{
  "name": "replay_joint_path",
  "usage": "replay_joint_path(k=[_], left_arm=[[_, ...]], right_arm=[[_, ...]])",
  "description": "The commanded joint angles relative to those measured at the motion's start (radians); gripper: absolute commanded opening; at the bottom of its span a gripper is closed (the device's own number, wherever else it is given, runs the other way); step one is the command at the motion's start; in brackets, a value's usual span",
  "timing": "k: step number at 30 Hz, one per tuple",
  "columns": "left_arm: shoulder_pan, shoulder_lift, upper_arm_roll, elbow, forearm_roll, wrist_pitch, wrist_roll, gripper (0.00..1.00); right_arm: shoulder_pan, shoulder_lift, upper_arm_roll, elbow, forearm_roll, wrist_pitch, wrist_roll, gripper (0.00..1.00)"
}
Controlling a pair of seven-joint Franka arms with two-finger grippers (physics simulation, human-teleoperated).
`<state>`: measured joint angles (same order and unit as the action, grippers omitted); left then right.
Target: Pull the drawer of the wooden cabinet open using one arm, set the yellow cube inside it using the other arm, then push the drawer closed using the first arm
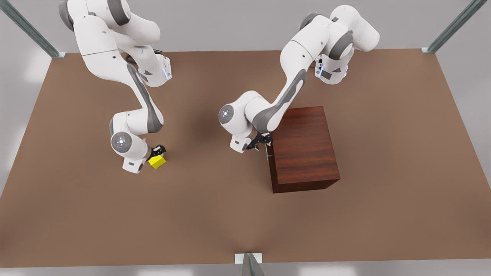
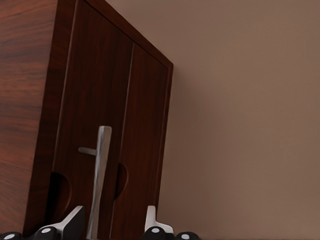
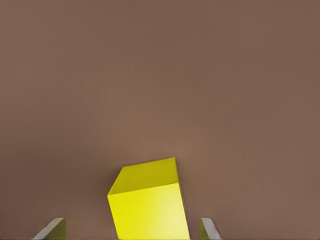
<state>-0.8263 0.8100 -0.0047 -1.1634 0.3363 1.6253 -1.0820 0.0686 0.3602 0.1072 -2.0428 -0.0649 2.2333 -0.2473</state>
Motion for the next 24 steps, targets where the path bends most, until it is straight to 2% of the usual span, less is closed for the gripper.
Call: replay_joint_path(k=[1, 16, 17, 18, 19, 24], left_arm=[[0.000, 0.003, 0.000, 0.001, 0.003, 0.007, -0.130, 0.69], [-0.005, 0.017, 0.005, 0.019, 0.003, 0.113, -0.134, 0.65], [-0.007, 0.017, 0.003, 0.025, 0.003, 0.113, -0.136, 0.65], [-0.007, 0.017, 0.003, 0.030, 0.003, 0.113, -0.136, 0.65], [-0.007, 0.017, 0.003, 0.031, 0.003, 0.113, -0.136, 0.65], [-0.017, 0.040, 0.000, 0.067, 0.003, 0.116, -0.136, 0.65]], right_arm=[[0.000, 0.013, 0.000, -0.005, -0.003, 0.039, -0.164, 1.00], [-0.018, 0.148, 0.000, -0.004, -0.101, 0.118, -0.164, 1.00], [-0.023, 0.148, 0.000, -0.004, -0.101, 0.117, -0.164, 0.93], [-0.024, 0.148, 0.000, -0.002, -0.101, 0.117, -0.162, 0.70], [-0.044, 0.148, 0.002, -0.002, -0.101, 0.117, -0.164, 0.63], [-0.044, 0.102, 0.017, -0.001, -0.095, 0.088, -0.147, 0.63]])
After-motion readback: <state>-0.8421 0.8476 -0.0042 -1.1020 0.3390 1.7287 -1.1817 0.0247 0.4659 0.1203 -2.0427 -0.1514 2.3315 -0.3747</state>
